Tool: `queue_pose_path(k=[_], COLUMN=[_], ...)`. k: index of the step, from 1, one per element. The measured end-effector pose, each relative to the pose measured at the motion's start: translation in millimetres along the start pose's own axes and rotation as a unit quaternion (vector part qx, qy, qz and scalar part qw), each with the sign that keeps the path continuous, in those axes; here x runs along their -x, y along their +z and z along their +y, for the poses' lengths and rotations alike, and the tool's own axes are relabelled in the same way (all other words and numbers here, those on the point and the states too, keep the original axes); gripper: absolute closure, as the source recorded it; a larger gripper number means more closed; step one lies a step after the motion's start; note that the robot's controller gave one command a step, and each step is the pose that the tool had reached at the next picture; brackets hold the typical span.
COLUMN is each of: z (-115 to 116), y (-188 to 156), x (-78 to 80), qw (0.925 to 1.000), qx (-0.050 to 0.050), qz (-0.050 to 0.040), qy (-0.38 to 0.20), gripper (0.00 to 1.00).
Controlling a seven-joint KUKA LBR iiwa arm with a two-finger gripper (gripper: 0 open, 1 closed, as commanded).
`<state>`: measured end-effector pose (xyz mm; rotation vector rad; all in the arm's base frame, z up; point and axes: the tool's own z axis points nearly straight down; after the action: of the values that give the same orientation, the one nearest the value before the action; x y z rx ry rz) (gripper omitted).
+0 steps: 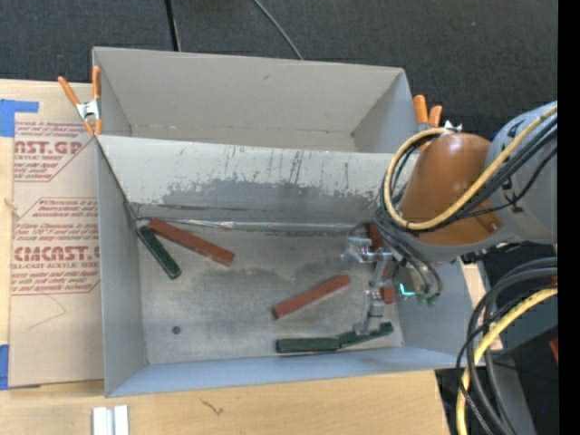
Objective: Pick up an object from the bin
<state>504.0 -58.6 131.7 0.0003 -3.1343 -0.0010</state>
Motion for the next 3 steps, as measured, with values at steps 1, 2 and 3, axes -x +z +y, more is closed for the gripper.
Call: queue_pose_path(k=[1, 2, 3], z=[0, 52, 52], y=[-3, 61, 61], x=[2.0, 13.8, 13.8], qw=[1.0, 0.9968, 0.9967], qx=[0.0, 0.001, 0.001], qz=[-0.0037, -0.0034, -0.0035], qy=[0.0, 0.08, 0.081], gripper=[0.0, 1.0, 1.0])
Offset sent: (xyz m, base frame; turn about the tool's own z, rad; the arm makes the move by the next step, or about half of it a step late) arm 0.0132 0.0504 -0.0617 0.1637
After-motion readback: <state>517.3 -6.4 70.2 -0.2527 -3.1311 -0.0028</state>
